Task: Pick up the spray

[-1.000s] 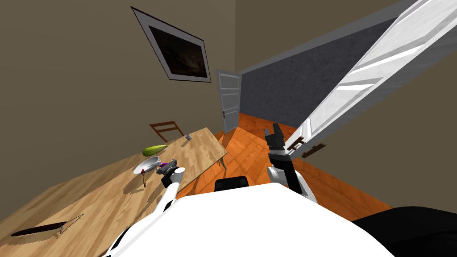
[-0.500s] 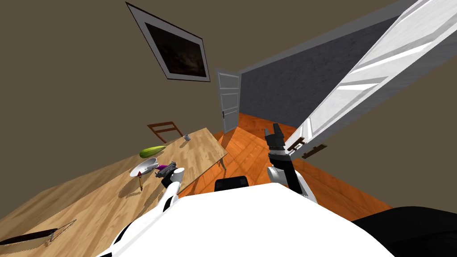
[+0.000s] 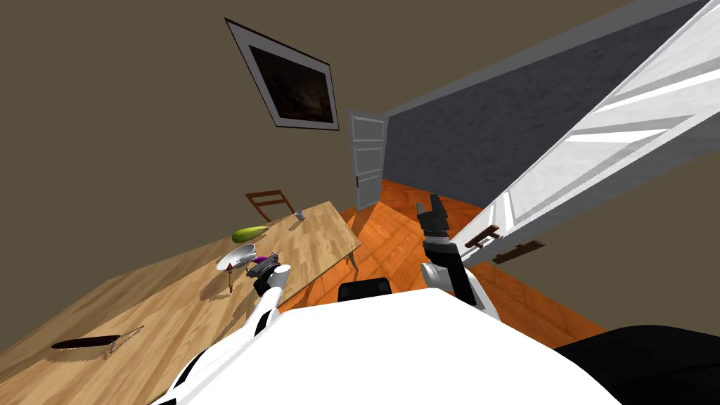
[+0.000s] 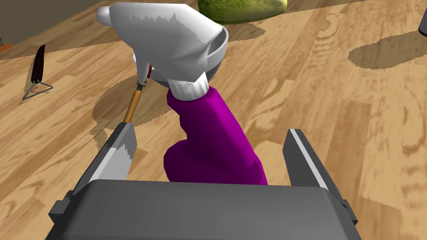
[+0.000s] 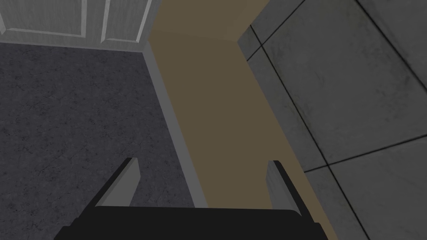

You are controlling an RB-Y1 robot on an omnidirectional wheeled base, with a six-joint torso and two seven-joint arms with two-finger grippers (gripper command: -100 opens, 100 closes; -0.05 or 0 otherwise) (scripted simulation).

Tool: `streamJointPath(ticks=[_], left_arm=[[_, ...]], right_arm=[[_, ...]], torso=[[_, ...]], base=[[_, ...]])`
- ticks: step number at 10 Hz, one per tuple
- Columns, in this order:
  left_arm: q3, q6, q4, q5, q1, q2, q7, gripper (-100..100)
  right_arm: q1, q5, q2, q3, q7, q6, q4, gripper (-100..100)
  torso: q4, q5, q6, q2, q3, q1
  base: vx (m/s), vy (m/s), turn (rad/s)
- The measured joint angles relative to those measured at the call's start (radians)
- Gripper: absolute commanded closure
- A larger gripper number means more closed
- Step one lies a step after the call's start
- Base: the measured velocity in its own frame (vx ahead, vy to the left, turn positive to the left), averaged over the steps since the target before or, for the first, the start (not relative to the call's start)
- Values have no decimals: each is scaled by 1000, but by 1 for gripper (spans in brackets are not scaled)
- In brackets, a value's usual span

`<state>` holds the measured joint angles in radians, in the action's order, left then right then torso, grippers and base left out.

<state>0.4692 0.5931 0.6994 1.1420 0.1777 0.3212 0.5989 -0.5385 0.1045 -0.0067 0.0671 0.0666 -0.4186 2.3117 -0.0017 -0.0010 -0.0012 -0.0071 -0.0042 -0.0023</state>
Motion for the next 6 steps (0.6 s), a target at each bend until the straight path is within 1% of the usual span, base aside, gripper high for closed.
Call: streamJointPath(ticks=[1,2,3,4,5,6], left_arm=[[-11,-4,-11,-21,0,7,28,-100],[-15,-4,-15,-28,0,10,50,-100],[-32,-9,-27,-58,0,21,82,-100],[-36,-17,-20,-71,-6,23,105,-100],[-53,-24,-30,-100,-6,34,133,-100],[-61,-29,-36,-118,-6,41,162,-100]], right_arm=[[0,0,0,0,0,0,0,0],[0,0,0,0,0,0,0,0],[0,0,0,0,0,0,0,0],[0,0,0,0,0,0,0,0],[0,0,0,0,0,0,0,0],[0,0,0,0,0,0,0,0]], torso=[[0,0,1,0,0,0],[0,0,1,2,1,1],[0,0,0,1,1,2],[0,0,1,1,1,2],[0,0,0,0,0,1],[0,0,1,0,0,0]], base=[[62,-23,-17],[95,-11,229],[98,-27,153],[120,-49,320],[101,-57,137],[105,-44,287]])
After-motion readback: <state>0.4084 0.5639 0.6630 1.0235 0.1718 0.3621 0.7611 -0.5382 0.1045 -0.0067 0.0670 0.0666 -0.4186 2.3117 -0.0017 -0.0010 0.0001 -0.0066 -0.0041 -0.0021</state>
